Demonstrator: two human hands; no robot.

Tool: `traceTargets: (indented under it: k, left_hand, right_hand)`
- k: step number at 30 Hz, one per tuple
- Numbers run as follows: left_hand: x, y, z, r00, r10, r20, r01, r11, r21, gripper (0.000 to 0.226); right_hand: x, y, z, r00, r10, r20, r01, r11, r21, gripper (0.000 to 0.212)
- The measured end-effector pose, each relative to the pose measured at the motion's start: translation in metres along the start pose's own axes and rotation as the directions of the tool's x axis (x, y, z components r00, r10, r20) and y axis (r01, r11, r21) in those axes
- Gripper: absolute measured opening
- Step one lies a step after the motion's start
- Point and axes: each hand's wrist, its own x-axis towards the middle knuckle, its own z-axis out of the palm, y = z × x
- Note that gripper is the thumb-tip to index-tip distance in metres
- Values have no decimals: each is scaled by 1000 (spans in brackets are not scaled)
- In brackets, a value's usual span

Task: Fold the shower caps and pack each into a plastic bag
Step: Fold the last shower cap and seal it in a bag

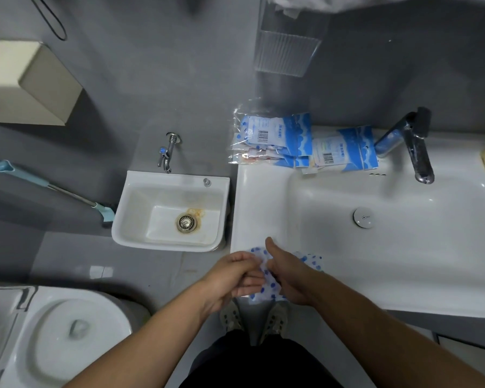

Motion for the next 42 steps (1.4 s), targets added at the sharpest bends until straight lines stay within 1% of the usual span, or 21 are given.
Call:
traceTargets:
  k: [4, 6, 8, 9, 10, 11, 13, 16, 18, 20, 22, 25, 29, 31, 33, 34, 36, 37, 39, 41, 42]
  left_hand:
    - [4, -8, 0, 997, -68, 42, 71, 996, -51, 42]
    - [7, -9, -3, 992, -105, 72, 112, 989, -99, 49]
    - [11, -6, -4, 985, -129, 110, 146, 977, -155, 53]
    - [12, -4, -5, 982, -136, 128, 156, 974, -163, 55]
    - [14, -3, -5, 979, -139, 147, 163, 973, -166, 57]
    - [14, -2, -6, 976, -142, 168, 171, 971, -170, 59]
    - [15, -3, -7, 967, -150, 206, 187, 967, -173, 62]
    - [17, -9, -9, 963, -144, 228, 187, 966, -180, 67]
    - [18, -13, -10, 966, -130, 224, 174, 966, -191, 72]
    - [18, -16, -9, 969, -112, 222, 158, 966, -203, 76]
    - [15, -16, -7, 969, -94, 230, 146, 965, -219, 69]
    - [8, -14, -8, 971, -92, 222, 135, 973, -188, 62]
    - [0, -2, 1, 999, -9, 40, 4, 991, 136, 39]
    - [2, -1, 5, 972, 201, -118, -133, 894, 428, 21]
    - [3, -2, 9, 910, 364, -201, -165, 760, 628, 15]
    - [1, -1, 12, 916, 340, -211, -167, 804, 570, 13]
    - [-2, 1, 18, 984, 121, -131, -90, 971, 223, 17]
    - [-3, 1, 19, 998, 34, -58, -30, 997, 72, 23]
    - [0, -1, 15, 999, -42, -6, 42, 998, -37, 29]
    - [4, -3, 11, 998, -66, -6, 66, 997, -42, 27]
    - [4, -3, 10, 997, -74, -15, 74, 997, -25, 26]
  right_hand:
    - [-13, 0, -8, 988, -93, -125, 81, 992, -97, 63]
    - [-18, 0, -21, 943, -220, -249, 170, 963, -207, 46]
    - [-17, 1, -45, 789, -455, -412, 195, 822, -535, 36]
    - [-15, 1, -58, 702, -558, -443, 105, 696, -710, 38]
    - [-15, 2, -68, 665, -603, -440, 1, 590, -808, 48]
    - [-14, 2, -77, 691, -577, -436, -82, 537, -840, 61]
    - [-12, 0, -90, 796, -422, -434, -133, 577, -806, 72]
    - [-18, -6, -93, 881, -328, -340, 41, 769, -638, 53]
    - [-28, -10, -83, 914, -276, -298, 139, 902, -408, 51]
    - [-33, -9, -67, 965, -215, -150, 196, 972, -127, 58]
    - [-29, -1, -49, 983, -183, -22, 184, 982, 50, 64]
    - [-14, 10, -32, 989, -148, 8, 143, 973, 183, 66]
    - [-3, 19, -29, 992, -126, 18, 111, 931, 348, 66]
    - [-1, 19, -26, 992, -122, 22, 105, 920, 377, 64]
    - [1, 19, -23, 994, -112, 2, 102, 918, 384, 59]
    - [2, 20, -22, 994, -111, -11, 106, 914, 392, 56]
    - [4, 20, -21, 992, -125, -21, 122, 901, 417, 51]
    - [5, 20, -21, 990, -136, -22, 133, 897, 421, 47]
    - [6, 21, -20, 983, -172, -68, 185, 921, 343, 34]
    - [6, 21, -19, 931, -291, -219, 307, 951, 40, 19]
    - [6, 23, -19, 867, -401, -295, 363, 915, -176, 11]
